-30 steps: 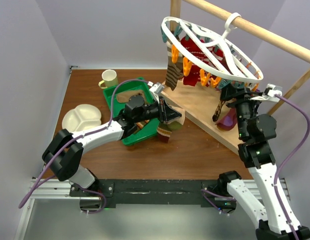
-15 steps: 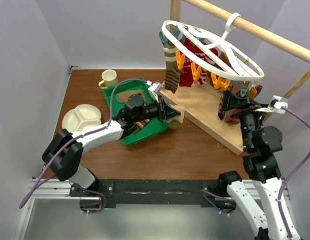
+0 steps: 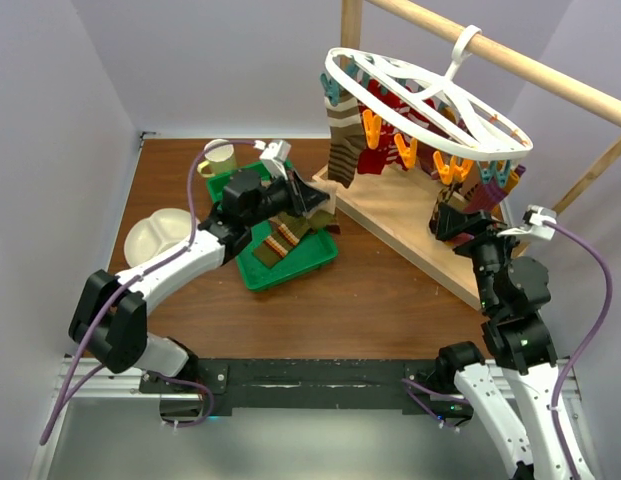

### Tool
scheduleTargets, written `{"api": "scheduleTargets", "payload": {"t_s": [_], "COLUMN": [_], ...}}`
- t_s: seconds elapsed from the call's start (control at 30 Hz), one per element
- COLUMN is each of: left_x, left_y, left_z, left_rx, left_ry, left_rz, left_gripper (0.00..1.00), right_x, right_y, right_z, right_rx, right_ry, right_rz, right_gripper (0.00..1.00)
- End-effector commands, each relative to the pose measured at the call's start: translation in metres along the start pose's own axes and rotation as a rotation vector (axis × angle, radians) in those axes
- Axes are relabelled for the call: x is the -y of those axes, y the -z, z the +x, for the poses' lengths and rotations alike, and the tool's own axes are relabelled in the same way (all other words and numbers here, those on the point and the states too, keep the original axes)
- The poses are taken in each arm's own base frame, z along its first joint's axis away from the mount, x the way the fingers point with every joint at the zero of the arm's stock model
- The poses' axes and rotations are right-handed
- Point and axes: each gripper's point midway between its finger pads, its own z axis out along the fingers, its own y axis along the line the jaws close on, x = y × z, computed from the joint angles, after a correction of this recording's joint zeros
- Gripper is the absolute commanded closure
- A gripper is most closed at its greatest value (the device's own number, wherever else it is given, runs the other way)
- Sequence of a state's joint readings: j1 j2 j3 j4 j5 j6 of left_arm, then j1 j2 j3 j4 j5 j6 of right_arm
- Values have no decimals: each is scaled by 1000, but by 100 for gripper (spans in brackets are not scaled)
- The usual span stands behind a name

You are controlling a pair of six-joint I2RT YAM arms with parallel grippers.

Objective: Remove the socks clipped to the hanger
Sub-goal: Place the sock in the bin.

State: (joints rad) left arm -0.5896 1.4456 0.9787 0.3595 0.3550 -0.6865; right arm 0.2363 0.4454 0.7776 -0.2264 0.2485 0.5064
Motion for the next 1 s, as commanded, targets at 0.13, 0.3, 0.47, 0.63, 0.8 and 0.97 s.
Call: {"api": "scheduleTargets", "payload": {"t_s": [0.13,0.3,0.47,0.63,0.8,0.97], "left_x": [-46,-122,-152,-139,-127,-126], "left_y": [14,18,23,42,72,81], "left_z": [-55,-22,1,-31,-60,-66], "left_rx": [118,79,70,155,258,259], "left_ry": [-69,33,134,81,26,-7], "left_rz": [-198,-350,-326,-383,-459,-500], "left_gripper": [100,100,30,2,1,1], "right_x": [12,17,15,17,16,13], "right_y": [1,1,-2,0,0,-1], "right_z": [29,38,44,43,41,37], "right_rx": [-67,-90,-134,-142,-142,-133], "right_ry": [-12,-4,19,46,49,47], "right_rz": [23,32,26,39,36,27], "right_gripper": [12,12,11,10,9,9]}}
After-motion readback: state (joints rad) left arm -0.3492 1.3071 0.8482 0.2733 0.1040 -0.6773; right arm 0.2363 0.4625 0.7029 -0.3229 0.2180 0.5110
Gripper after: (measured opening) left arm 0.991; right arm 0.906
